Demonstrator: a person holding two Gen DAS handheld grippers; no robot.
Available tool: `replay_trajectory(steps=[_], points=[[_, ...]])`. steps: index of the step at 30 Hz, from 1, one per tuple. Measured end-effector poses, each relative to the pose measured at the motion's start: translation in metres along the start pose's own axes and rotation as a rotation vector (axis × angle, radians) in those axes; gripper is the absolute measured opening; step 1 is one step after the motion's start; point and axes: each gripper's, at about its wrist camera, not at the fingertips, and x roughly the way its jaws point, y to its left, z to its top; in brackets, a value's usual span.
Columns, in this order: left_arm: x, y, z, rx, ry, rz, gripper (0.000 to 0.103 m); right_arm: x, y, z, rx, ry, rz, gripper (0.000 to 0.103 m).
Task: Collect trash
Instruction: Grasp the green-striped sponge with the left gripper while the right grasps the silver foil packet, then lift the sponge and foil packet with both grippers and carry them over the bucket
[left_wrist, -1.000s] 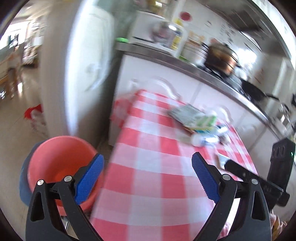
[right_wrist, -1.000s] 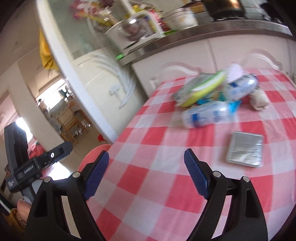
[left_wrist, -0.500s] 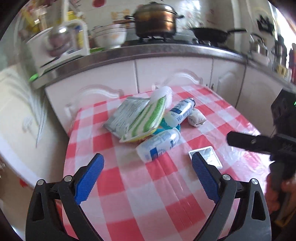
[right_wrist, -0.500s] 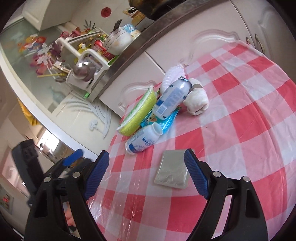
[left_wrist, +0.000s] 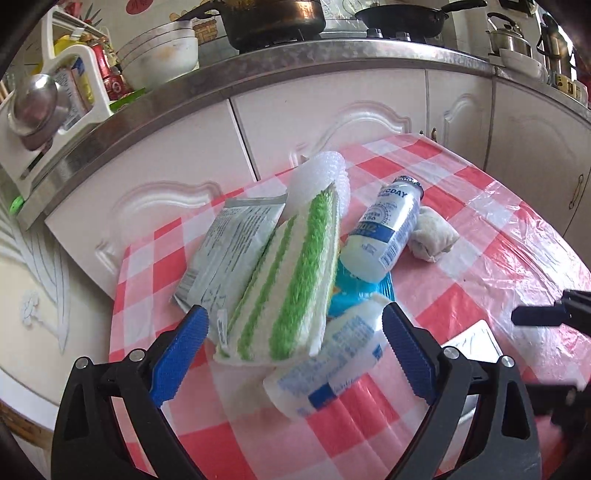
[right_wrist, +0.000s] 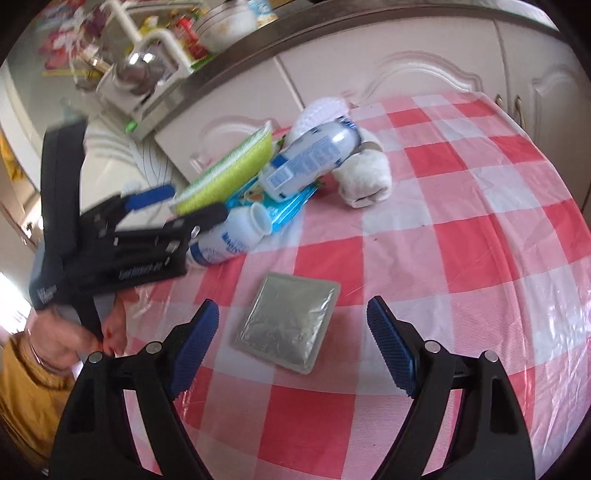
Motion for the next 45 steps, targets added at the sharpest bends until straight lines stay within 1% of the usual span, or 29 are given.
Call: replay_trajectory(steps=[1,2,3,4,6,8,9,11,14,16,19,20,25,26,29,30,34,35,36,38,43,44,45], points=[[0.002,0.001,0.001,-0.002,-0.002,-0.005,0.089,0.002,0.005,-0.002,-0.023,0.004,-0.014,0.083],[0.005,0.002,0.002,-0.006,0.0,-0.01,0.079,0.005,0.009,-0.003,-0.046,0.009,-0.031,0.083],[0.009,0.003,0.003,-0.011,0.006,-0.014,0.075,0.007,0.012,-0.003,-0.057,0.01,-0.044,0.083],[0.012,0.003,0.004,-0.017,0.008,-0.018,0.072,0.008,0.014,-0.004,-0.066,0.012,-0.061,0.083],[0.015,0.004,0.004,-0.028,0.005,-0.023,0.07,0.011,0.018,-0.004,-0.075,0.018,-0.073,0.083],[0.018,0.005,0.004,-0.038,0.002,-0.031,0.061,0.014,0.021,-0.003,-0.088,0.025,-0.093,0.083],[0.019,0.005,0.004,-0.042,0.0,-0.036,0.059,0.016,0.023,-0.003,-0.096,0.029,-0.112,0.083],[0.019,0.004,0.004,-0.042,-0.008,-0.036,0.052,0.019,0.025,-0.003,-0.107,0.035,-0.135,0.083],[0.018,0.007,0.003,-0.056,-0.016,-0.035,0.046,0.023,0.028,-0.004,-0.12,0.051,-0.159,0.079],[0.016,0.009,0.002,-0.071,-0.024,-0.037,0.044,0.025,0.031,-0.005,-0.141,0.052,-0.189,0.077],[0.011,0.014,0.001,-0.1,-0.036,-0.037,0.04,0.025,0.036,-0.007,-0.167,0.05,-0.23,0.068],[0.01,0.014,0.0,-0.106,-0.039,-0.037,0.039,0.025,0.037,-0.007,-0.176,0.048,-0.236,0.063],[-0.002,0.019,-0.005,-0.151,-0.055,-0.035,0.034,0.023,0.036,-0.009,-0.2,0.042,-0.233,0.061],[-0.005,0.021,-0.006,-0.161,-0.06,-0.035,0.031,0.022,0.035,-0.009,-0.197,0.04,-0.228,0.06],[-0.016,0.027,-0.01,-0.191,-0.083,-0.03,0.028,0.019,0.032,-0.008,-0.195,0.029,-0.225,0.053],[-0.021,0.029,-0.011,-0.208,-0.091,-0.029,0.027,0.018,0.03,-0.008,-0.188,0.03,-0.221,0.053],[-0.035,0.035,-0.018,-0.247,-0.109,-0.036,0.024,0.017,0.03,-0.006,-0.172,0.042,-0.207,0.055],[-0.038,0.036,-0.02,-0.255,-0.112,-0.037,0.024,0.018,0.031,-0.006,-0.169,0.046,-0.206,0.06],[-0.041,0.037,-0.023,-0.265,-0.114,-0.04,0.024,0.018,0.033,-0.006,-0.167,0.051,-0.208,0.07],[-0.046,0.038,-0.029,-0.291,-0.114,-0.049,0.024,0.021,0.037,-0.007,-0.172,0.062,-0.214,0.08],[-0.063,0.04,-0.043,-0.337,-0.134,-0.068,0.024,0.029,0.05,-0.012,-0.239,0.078,-0.268,0.081],[-0.066,0.04,-0.045,-0.343,-0.139,-0.07,0.024,0.03,0.052,-0.013,-0.25,0.08,-0.281,0.078],[-0.071,0.041,-0.047,-0.353,-0.146,-0.073,0.024,0.029,0.052,-0.013,-0.257,0.075,-0.295,0.072]])
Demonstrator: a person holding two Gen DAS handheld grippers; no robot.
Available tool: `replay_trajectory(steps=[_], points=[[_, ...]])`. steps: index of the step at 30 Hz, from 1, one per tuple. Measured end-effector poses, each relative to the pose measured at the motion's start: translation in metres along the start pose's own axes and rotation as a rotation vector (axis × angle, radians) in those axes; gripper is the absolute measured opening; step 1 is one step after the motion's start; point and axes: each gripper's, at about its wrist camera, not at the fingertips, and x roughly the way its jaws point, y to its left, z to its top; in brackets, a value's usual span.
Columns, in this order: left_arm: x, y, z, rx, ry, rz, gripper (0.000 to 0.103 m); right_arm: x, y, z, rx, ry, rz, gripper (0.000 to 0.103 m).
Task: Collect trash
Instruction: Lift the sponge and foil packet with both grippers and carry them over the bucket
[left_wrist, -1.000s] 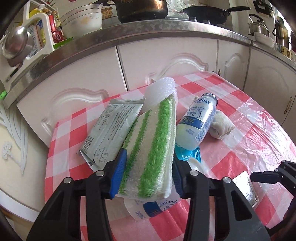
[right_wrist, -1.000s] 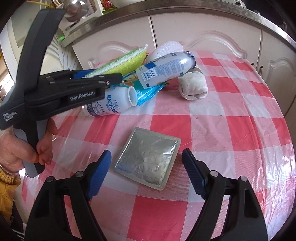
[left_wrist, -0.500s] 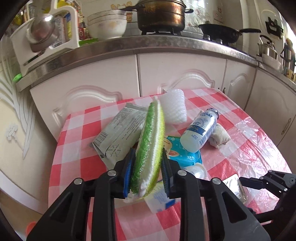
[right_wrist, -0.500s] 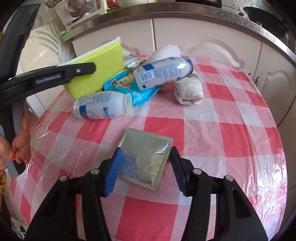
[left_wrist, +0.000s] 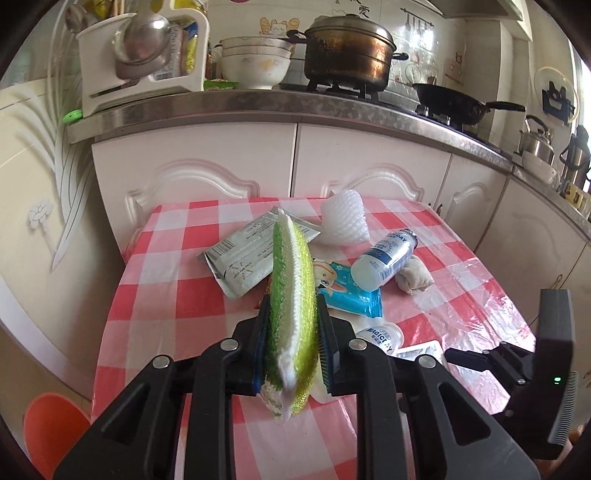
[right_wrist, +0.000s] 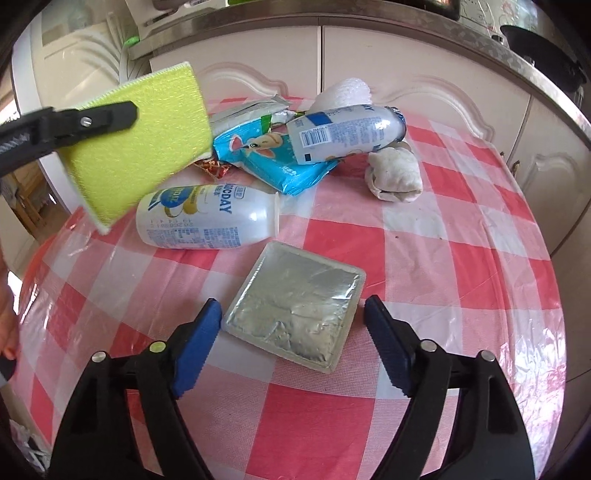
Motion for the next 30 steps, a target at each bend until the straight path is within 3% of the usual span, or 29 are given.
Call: replay_trajectory(steps=[11,21,30], points=[[-0.038,0.016,-0.017,-0.086,-0.038,-0.016,0.024,-0.006,-0.013,-0.006,0.0,-0.017,0.007,0.065],[-0.062,0.034,-0.04,-0.137,-0.043,-0.011,0.024,-0.034,-0.025,-0.009,0.08,-0.058,0.099,0.065],[-0.091,0.061,-0.055,-0.187,-0.076,0.024,0.024,-0.06,-0.001,0.002,0.06,-0.115,0.194,0.065]])
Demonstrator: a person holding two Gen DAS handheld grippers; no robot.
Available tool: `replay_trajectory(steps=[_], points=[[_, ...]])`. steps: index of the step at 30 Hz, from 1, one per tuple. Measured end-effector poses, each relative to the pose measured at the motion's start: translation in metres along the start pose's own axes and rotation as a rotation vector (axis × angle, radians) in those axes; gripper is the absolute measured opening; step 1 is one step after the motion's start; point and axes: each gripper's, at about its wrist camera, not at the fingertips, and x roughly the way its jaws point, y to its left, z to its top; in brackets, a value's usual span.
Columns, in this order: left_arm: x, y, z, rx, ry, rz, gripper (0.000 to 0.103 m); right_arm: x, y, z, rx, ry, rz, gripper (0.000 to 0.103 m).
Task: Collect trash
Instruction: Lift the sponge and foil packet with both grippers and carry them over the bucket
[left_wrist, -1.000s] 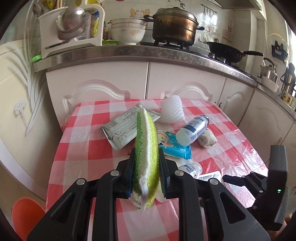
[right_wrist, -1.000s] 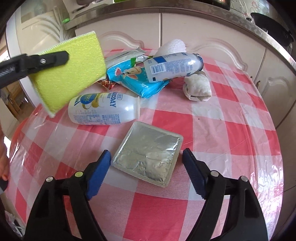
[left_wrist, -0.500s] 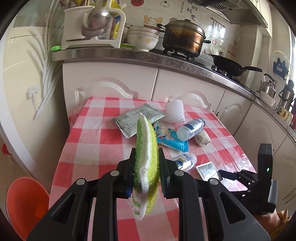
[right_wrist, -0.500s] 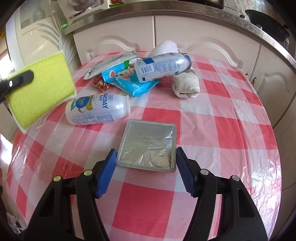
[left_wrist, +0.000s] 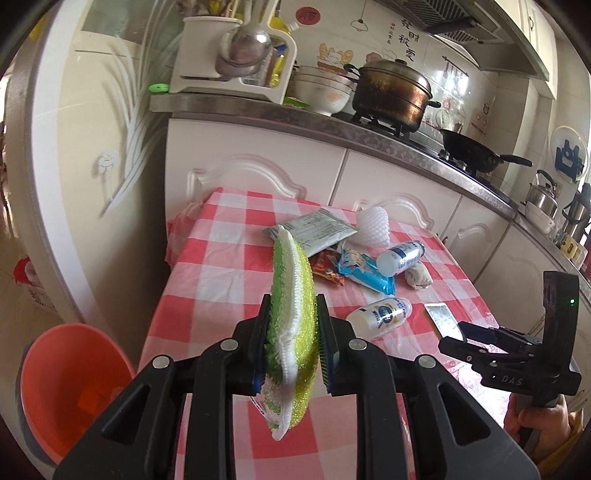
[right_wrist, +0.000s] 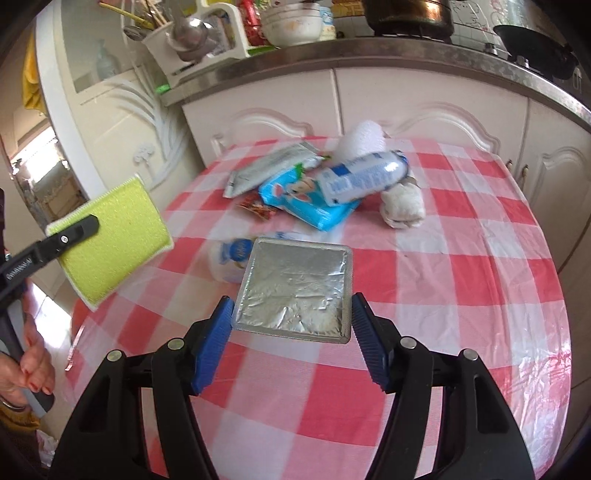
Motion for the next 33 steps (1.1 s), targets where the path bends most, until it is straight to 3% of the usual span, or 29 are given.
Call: replay_trajectory(steps=[9,19,26,33], points=[[-0.04,0.039,-0.005,-0.053,-0.048,0.073,0.024,-0.003,0.068,0.014,-0.13,-0.013,0.128,0.065],[-0.078,0.113,-0.027,-0.159,-0.052,0.237,0.024,0.025,0.166,0.027,-0.329,0.026,0.299,0.065],[-0.085,0.161,-0.048,-0.248,-0.023,0.321,0.024,0.055,0.24,0.026,-0.486,0.052,0.401,0.065],[-0.075,0.196,-0.07,-0.313,0.025,0.362,0.024,0.092,0.286,0.023,-0.593,0.099,0.447,0.065]])
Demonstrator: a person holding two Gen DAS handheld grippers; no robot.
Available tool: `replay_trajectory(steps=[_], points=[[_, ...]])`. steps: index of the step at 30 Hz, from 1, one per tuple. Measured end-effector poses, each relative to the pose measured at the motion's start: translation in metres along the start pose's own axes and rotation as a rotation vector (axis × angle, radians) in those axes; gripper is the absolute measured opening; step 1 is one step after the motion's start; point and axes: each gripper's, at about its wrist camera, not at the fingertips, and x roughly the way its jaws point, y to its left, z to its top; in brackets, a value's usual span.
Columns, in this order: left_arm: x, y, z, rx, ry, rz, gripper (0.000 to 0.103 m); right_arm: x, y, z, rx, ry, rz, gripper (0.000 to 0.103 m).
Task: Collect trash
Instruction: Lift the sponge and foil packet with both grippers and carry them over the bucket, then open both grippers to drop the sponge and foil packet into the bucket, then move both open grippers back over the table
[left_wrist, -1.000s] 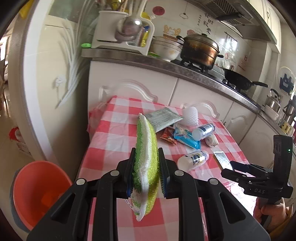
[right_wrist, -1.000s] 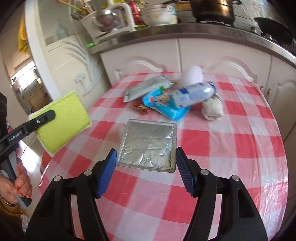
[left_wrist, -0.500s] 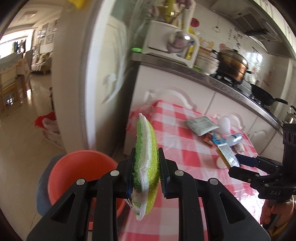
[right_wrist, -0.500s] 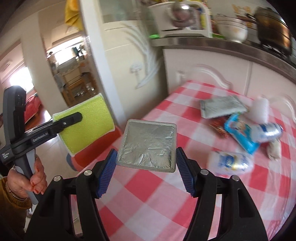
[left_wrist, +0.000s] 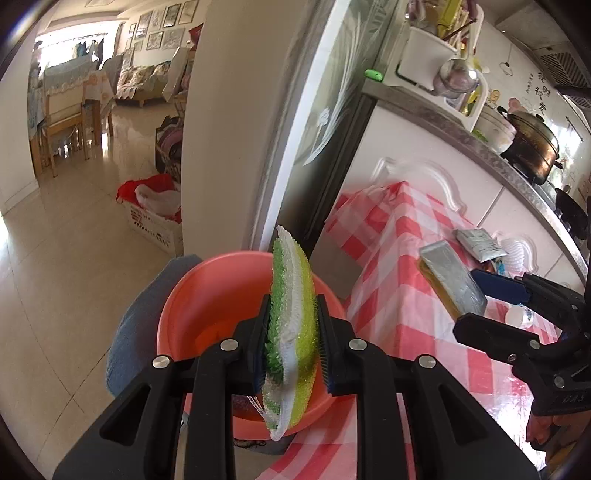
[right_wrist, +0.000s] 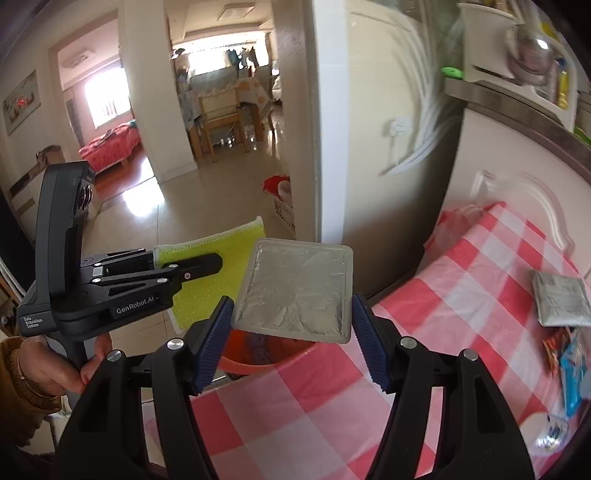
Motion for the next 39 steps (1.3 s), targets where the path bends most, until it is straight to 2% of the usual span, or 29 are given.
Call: replay_trajectory(steps=[6,13,15,16,17,19,23,30,39], points=[[0.016,0.014,-0.008,-0.022,0.031,0.019,0.024,0.041,0.007,0.004,-0.038,0.065,0.021,0.065],[0.031,0.025,-0.014,-0.038,0.064,0.036,0.024,0.066,0.017,0.002,-0.066,0.106,0.032,0.066],[0.035,0.027,-0.015,-0.042,0.074,0.043,0.025,0.071,0.018,0.002,-0.069,0.106,0.019,0.071],[0.038,0.029,-0.016,-0.044,0.082,0.05,0.034,0.072,0.017,0.001,-0.064,0.104,0.008,0.074],[0.04,0.03,-0.017,-0.05,0.085,0.065,0.052,0.07,0.017,-0.001,-0.055,0.1,0.01,0.076],[0.04,0.031,-0.018,-0.059,0.076,0.092,0.07,0.062,0.014,-0.004,-0.026,0.075,0.014,0.078],[0.034,0.032,-0.017,-0.074,0.058,0.121,0.086,0.036,0.001,-0.006,0.05,-0.002,-0.015,0.081],[0.016,0.018,-0.009,-0.095,0.036,0.086,0.089,-0.024,-0.036,-0.02,0.243,-0.146,-0.023,0.088],[-0.005,-0.035,-0.001,-0.038,0.023,-0.004,0.09,-0.085,-0.077,-0.056,0.392,-0.285,-0.053,0.092]])
